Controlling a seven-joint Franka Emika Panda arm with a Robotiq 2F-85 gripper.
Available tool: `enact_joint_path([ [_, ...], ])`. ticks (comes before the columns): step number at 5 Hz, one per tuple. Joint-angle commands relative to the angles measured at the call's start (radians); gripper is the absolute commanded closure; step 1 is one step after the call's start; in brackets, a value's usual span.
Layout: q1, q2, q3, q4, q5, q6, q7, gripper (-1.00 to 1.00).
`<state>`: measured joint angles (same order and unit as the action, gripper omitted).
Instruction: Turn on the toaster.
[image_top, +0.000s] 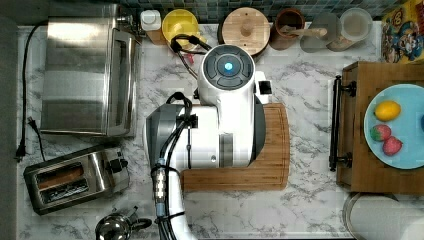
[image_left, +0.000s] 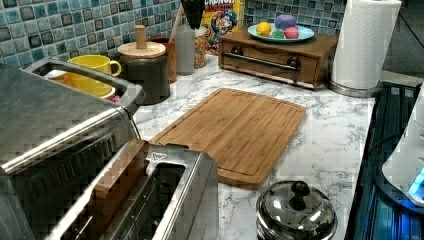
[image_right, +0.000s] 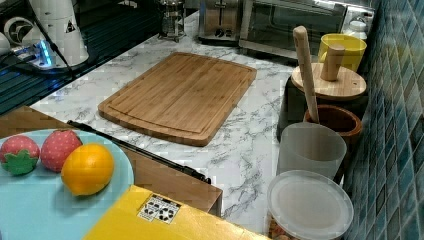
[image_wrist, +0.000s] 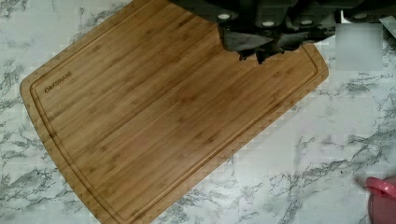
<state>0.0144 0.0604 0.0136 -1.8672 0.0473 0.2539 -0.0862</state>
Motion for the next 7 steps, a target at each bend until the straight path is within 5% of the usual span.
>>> enact_joint_path([
  [1, 0.004, 0.0, 0.005, -0.001, 0.0, 0.004, -0.02, 1.0],
  [3, 0.038, -0.018, 0.062, -0.067, 0.078, 0.057, -0.323, 1.0],
  [7, 0.077, -0.176, 0.195, -0.281, 0.159, 0.237, -0.522, 1.0],
])
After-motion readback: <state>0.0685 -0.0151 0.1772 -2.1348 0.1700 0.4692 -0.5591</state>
